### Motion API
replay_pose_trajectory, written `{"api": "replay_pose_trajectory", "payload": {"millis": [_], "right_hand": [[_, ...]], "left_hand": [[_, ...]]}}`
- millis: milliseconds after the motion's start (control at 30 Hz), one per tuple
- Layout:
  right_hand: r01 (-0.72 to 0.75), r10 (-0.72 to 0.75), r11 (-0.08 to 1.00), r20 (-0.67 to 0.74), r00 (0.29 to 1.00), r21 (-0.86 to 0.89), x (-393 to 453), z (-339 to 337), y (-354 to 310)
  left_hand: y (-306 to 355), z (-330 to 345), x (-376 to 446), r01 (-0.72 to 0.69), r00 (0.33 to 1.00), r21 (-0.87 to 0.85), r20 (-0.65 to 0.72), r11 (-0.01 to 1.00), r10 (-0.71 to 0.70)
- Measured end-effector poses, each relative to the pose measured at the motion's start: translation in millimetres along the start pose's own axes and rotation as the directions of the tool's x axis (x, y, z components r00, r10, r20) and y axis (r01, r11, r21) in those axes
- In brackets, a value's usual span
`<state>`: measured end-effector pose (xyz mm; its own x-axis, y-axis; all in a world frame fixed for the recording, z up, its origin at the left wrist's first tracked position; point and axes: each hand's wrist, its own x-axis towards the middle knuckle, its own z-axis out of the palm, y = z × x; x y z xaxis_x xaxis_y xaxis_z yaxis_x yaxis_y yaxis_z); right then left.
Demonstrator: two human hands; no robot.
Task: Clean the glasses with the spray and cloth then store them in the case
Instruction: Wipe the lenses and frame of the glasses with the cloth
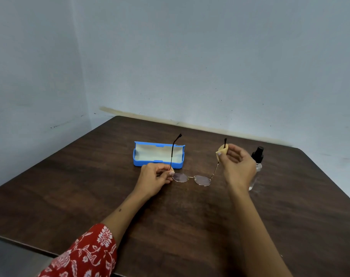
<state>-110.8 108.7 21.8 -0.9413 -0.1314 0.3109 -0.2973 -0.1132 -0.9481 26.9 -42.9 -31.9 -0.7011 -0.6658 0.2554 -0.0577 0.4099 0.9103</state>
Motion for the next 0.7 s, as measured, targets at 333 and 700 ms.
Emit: {"api": "replay_pose_trajectory", "payload": {"millis": [333, 700], "right_hand": [[-0.111, 0.119, 0.985, 0.052, 0.992, -0.133, -22.8, -2.8, 35.0], [-0.005, 0.006, 0.999, 0.007, 1.000, -0.053, -11.5, 1.0, 7.7]], "left_hand": [[-1.7, -0.2, -0.3, 0.013, 1.000, -0.018, -0.002, 1.000, -0.013], [0.1, -0.4, -0.1, 0.010, 1.000, -0.015, -0.002, 1.000, -0.010]]}}
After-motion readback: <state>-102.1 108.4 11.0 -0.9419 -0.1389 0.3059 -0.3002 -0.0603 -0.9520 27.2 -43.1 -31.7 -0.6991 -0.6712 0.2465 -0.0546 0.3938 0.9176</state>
